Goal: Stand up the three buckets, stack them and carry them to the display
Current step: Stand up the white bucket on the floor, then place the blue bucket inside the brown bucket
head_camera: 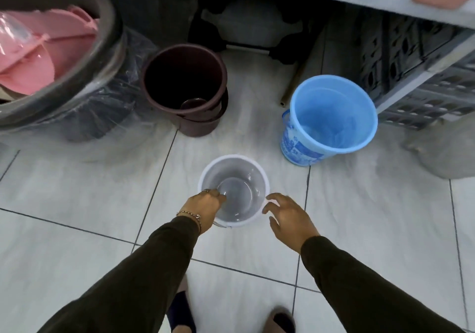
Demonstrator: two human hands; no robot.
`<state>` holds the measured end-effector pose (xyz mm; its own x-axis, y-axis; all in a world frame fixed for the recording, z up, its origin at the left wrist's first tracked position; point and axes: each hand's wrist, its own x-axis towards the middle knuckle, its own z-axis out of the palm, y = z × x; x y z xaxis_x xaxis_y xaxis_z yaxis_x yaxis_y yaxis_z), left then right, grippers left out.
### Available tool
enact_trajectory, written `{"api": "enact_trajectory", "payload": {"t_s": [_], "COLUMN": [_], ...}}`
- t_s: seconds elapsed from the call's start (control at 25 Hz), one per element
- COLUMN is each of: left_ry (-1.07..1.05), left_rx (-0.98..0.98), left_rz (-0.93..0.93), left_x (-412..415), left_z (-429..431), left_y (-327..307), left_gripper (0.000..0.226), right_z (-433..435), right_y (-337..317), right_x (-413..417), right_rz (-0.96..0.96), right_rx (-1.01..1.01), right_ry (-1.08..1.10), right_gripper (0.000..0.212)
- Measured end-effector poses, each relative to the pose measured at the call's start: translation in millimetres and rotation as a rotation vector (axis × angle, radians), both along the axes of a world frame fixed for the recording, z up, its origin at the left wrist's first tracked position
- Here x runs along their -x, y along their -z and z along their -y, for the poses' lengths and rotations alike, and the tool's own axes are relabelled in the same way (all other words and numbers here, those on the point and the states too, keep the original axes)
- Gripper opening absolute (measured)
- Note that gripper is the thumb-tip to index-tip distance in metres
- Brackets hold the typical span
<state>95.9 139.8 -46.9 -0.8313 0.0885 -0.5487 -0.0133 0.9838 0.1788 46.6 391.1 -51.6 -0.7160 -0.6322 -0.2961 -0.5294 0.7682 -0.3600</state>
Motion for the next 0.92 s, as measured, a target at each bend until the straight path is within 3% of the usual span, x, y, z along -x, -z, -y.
{"api": "enact_trajectory", "payload": {"t_s": [0.2,0.4,0.48,0.64,0.84,0.92], "left_ry": [-0.140,-0.575,-0.827,-1.184,-1.365,-1.412], "left_rx": [-0.066,-0.488,-0.701,-0.976,-1.089,-1.209], "left_rz": [-0.060,-0.163,-0.106,0.075,0.182,0.149], "left_x": [66,162,208,262,234,215], "left_z": [-12,-62,-96,-145,-160,-158], "left_y": [-61,-53,-28,20,12,-14], "left_gripper": [0.047,0.038,0.037,0.037,0.015,0.031], "right_z": [-52,-73,-84,-95,-117,-122], "right_y": [-47,-31,-6,13,-14,-41], "right_x": [103,201,226,231,197,181], "right_rz": [-0.198,0.191,0.338,0.638,0.501,0.482], "right_rx": [0.027,0.297,0.342,0.794,0.939,0.945], "right_ry": [0.550,1.315,1.486,1.548,1.503,1.437], "right_gripper": [0.050,0.071,0.070,0.041,0.037,0.035]}}
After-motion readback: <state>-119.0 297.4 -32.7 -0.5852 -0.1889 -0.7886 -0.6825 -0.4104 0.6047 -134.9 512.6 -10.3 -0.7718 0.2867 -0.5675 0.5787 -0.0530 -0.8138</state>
